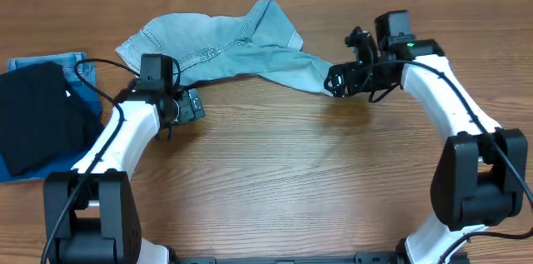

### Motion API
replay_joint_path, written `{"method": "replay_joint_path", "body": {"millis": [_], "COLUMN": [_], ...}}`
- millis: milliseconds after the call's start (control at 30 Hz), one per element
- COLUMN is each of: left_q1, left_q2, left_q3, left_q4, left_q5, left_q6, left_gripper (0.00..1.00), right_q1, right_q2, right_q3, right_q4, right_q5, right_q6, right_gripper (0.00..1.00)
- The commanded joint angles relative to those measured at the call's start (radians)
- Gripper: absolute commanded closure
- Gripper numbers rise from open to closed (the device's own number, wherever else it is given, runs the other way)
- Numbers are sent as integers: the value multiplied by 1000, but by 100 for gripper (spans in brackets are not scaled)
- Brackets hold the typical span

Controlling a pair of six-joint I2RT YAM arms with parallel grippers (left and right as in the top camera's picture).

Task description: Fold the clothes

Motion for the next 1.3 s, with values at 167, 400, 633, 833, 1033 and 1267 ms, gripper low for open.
{"method": "replay_joint_path", "body": {"millis": [167,400,633,833,1033,1267], "left_q1": [-3,-3,-3,-3,-3,-3], "left_q2": [82,117,117,90,21,14], "left_q3": [-70,-70,-70,-61,-43,-43], "left_q4": [124,123,108,73,78,66], "left_q5": [-34,-31,-30,-24,-24,-23], "left_q6": [-8,-8,-8,5,4,4], "left_gripper": [0,0,0,0,0,0], "right_q1": [3,4,4,3,3,3], "right_q2": [26,143,160,118,-45,-55], "right_q3": [-106,-114,-113,-2,309,342], "right_q4": [73,121,225,151,-125,-228], "right_q5": [12,-147,-196,-97,18,64], "right_q6": [6,6,34,82,82,82], "right_gripper": [0,0,45,96,96,64]}}
